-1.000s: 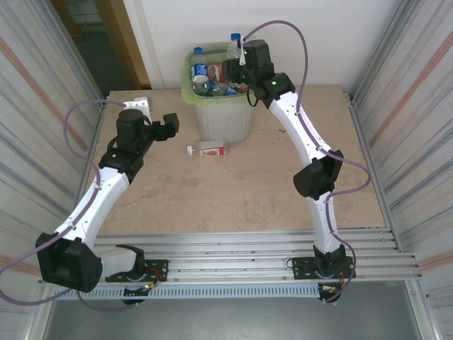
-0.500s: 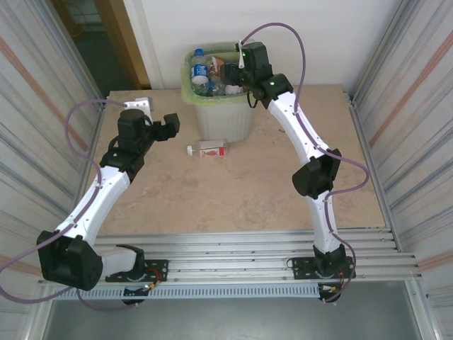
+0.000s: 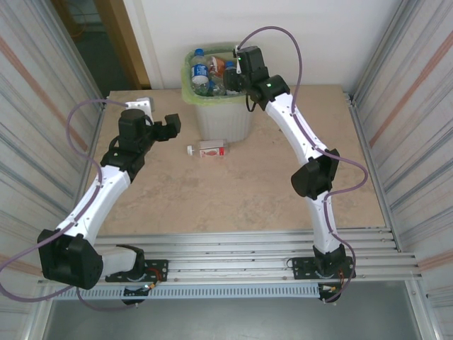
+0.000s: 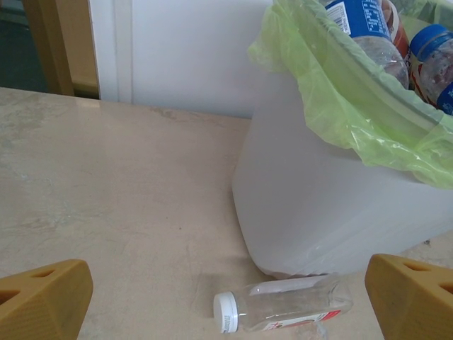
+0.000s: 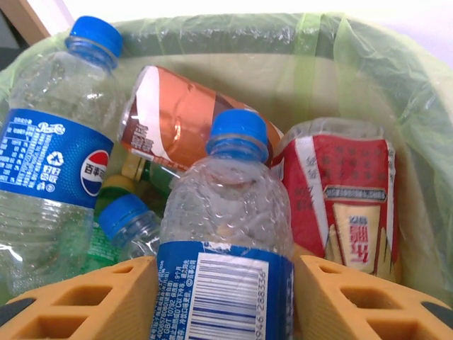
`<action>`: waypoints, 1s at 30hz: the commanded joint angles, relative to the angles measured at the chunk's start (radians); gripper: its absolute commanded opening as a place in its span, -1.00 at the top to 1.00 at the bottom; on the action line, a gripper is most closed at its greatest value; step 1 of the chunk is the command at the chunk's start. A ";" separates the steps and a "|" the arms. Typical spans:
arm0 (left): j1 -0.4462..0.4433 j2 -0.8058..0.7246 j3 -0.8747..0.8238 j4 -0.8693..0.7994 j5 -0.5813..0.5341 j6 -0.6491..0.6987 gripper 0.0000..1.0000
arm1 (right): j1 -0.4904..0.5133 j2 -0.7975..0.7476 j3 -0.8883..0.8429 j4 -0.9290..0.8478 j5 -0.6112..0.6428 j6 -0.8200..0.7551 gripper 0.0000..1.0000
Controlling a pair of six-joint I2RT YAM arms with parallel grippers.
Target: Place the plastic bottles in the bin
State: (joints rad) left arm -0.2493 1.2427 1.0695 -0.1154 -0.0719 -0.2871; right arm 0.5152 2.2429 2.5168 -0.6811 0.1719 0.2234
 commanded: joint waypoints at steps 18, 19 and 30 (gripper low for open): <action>-0.021 0.080 0.006 -0.066 0.146 -0.048 -0.97 | -0.029 -0.127 -0.001 -0.013 -0.032 0.031 -0.56; -0.024 0.089 0.006 -0.066 0.159 -0.023 -0.97 | -0.029 -0.140 -0.002 -0.017 -0.030 0.031 -0.61; -0.028 0.320 0.058 -0.079 0.231 0.388 -0.93 | -0.036 -0.348 -0.204 -0.038 0.105 0.074 -0.98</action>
State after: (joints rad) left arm -0.2760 1.4982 1.0805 -0.1661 0.1318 -0.0578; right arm 0.4873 1.9667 2.3798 -0.7048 0.2127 0.2699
